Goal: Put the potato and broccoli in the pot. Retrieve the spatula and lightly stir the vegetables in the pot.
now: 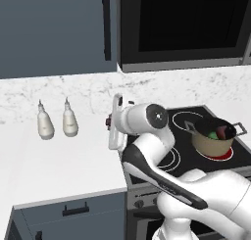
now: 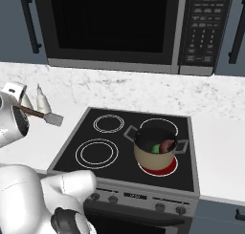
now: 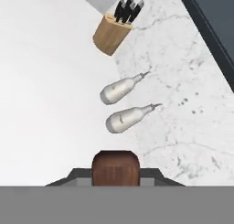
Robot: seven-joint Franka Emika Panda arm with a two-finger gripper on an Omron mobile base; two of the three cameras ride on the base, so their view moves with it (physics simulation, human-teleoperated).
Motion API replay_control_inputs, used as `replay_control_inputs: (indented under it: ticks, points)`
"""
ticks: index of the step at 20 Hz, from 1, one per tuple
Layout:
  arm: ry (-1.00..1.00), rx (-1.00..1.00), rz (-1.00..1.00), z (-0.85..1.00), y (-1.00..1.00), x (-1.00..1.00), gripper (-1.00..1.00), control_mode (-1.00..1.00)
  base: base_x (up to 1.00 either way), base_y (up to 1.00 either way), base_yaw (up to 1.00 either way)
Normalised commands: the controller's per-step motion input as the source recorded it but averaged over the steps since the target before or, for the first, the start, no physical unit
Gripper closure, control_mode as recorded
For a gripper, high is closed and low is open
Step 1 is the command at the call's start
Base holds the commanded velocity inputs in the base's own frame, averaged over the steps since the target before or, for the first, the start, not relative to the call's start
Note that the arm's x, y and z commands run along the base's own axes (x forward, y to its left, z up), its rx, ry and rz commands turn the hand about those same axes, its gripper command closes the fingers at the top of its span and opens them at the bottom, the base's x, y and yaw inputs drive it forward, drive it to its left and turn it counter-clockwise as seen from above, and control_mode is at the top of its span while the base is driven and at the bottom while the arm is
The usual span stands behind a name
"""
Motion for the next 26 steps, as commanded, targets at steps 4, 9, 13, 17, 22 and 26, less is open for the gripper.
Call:
replay_control_inputs:
  ticks: [4, 9, 13, 17, 22, 26]
  points:
    - [0.26, 0.3, -0.39, 0.87, -1.0, -0.16, 1.0, -1.0, 0.0, 0.0, 0.0]
    - [0.02, 0.18, -0.13, 0.2, -1.0, -0.22, 1.0, -1.0, 0.0, 0.0, 0.0]
    - [-0.01, 0.2, 0.0, 0.0, -1.0, -0.03, 1.0, -1.0, 0.0, 0.0, 0.0]
    - [-0.14, 0.18, 0.0, 0.04, -1.0, -0.1, 1.0, -1.0, 0.0, 0.0, 0.0]
    - [-0.04, 0.14, -0.15, 0.54, -1.0, -0.13, 1.0, -1.0, 0.0, 0.0, 0.0]
    - [0.03, 0.14, -0.27, 0.32, -1.0, 0.02, 1.0, -1.0, 0.0, 0.0, 0.0]
